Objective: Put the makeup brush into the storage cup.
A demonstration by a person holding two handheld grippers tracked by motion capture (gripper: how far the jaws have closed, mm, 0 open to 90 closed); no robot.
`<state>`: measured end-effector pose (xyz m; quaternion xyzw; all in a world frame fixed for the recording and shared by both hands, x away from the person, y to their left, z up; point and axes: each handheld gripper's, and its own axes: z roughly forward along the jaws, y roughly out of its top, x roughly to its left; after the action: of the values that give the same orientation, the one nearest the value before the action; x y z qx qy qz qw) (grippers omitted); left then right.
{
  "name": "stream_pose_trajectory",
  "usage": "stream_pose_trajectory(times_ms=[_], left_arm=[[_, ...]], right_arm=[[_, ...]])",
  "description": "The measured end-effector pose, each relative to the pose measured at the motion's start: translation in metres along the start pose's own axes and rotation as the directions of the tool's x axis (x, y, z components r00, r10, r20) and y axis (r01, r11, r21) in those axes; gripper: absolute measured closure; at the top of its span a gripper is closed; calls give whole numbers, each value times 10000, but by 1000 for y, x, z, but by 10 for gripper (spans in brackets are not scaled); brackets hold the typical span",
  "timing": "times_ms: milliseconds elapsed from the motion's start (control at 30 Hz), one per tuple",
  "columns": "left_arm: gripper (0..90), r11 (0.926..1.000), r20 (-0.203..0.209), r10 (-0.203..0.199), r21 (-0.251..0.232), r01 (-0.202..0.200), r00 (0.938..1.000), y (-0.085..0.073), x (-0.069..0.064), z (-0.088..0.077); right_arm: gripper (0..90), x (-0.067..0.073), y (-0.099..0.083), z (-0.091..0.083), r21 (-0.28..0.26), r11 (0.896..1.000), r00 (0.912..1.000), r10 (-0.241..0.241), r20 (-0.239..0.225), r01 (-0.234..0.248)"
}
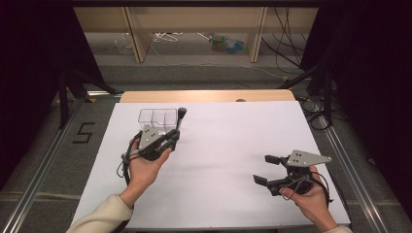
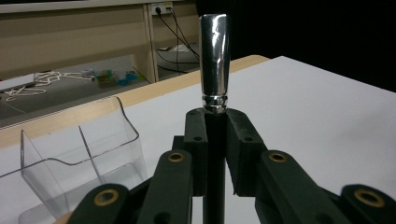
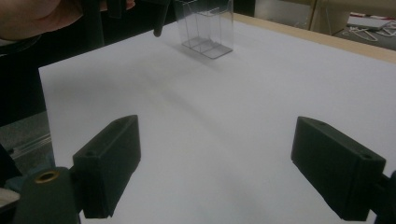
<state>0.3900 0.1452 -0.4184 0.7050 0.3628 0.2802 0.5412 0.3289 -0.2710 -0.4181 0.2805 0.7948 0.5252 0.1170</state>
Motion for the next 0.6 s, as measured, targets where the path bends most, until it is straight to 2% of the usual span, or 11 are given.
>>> stream_pose_trajectory(times_ms=[33,67,100,167,300,533,567,600], left_arm=[[792,10000,9,-87,-43,87,10000,0,0,0],[792,10000,23,-13,-87,13,10000,0,2,0],[793,9998,-17,-153,-120,152,9999,0,1,0],[792,9998,-26,-69,-192,69,10000,1,3,0],[792,9982,-68,-377,-474,373,9993,1,4,-1],[792,9975,-221,-304,-651,289,9993,3,8,-1],[792,9967,-274,-481,-665,462,9985,2,7,-1],[792,9970,-305,-423,-655,402,9986,2,8,-1]], right_arm=[[166,0,0,1,-132,9999,10000,20,-47,-21],[166,0,0,1,-189,9998,10000,32,-53,-33],[166,0,0,1,-180,9998,10000,34,-43,-34],[166,0,0,1,-194,9998,10000,54,-65,-56],[166,0,0,0,-46,10000,10000,42,17,-42],[166,0,0,1,-182,9998,10000,33,-47,-34],[166,0,0,1,-182,9998,10000,33,-47,-34],[166,0,0,1,-191,9998,10000,52,-64,-53]])
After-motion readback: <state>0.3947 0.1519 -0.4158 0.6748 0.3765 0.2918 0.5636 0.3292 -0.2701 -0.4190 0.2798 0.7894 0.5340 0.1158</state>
